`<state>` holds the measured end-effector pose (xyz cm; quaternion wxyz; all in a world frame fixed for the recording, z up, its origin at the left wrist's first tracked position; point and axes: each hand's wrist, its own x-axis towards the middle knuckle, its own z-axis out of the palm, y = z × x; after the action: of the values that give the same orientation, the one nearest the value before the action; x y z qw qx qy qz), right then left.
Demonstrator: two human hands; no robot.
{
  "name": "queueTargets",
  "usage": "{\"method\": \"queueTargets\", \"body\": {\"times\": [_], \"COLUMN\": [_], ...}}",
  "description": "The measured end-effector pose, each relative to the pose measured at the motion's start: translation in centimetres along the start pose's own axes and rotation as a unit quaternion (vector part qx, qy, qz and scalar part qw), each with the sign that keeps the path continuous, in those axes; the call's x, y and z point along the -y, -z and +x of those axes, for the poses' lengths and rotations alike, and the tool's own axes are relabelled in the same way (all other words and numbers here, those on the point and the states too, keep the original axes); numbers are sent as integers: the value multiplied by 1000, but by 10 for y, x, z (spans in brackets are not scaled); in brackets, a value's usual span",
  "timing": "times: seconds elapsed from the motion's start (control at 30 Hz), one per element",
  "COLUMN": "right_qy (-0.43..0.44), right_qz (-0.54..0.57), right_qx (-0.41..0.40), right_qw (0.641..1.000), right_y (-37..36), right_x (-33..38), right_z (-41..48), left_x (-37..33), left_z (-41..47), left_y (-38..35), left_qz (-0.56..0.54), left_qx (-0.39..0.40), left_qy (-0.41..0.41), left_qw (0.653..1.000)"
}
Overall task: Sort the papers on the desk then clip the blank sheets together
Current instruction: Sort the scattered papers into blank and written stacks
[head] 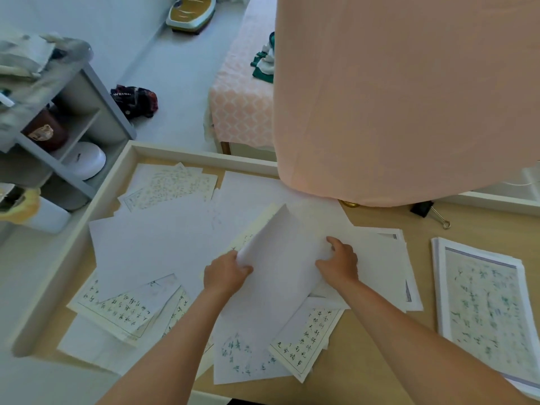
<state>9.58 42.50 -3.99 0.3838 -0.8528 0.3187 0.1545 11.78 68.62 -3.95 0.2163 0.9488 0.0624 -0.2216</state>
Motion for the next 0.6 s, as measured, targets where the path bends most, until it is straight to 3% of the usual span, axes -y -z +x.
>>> {"method": "queueTargets", "body": {"times": [0.1, 0.23, 0.37, 0.47, 0.53, 0.6], "right_qy": [-19, -34, -72, -55, -39, -43], "right_qz": [-33, -3, 112, 186, 193, 166], "right_qx": [-46, -34, -59, -34, -14, -46], "right_qw": [998, 999, 989, 980, 980, 984], "right_y": [-7, -21, -22, -20, -19, -18], "right_x": [10, 16, 18, 17, 15, 14], "right_z": [-4, -10, -7, -8, -11, -14], "left_x": [12, 11, 5, 8, 9, 11], "left_z": [7, 16, 22, 23, 20, 15], "left_y": [6, 8, 11, 14, 13, 8], "left_qz": [25, 54, 15, 6, 42, 22], "left_qx": [-58, -7, 36, 88, 108, 90], "left_qy": [2, 17, 39, 44, 29, 23], "left_qw": [998, 998, 998, 995, 993, 995]}}
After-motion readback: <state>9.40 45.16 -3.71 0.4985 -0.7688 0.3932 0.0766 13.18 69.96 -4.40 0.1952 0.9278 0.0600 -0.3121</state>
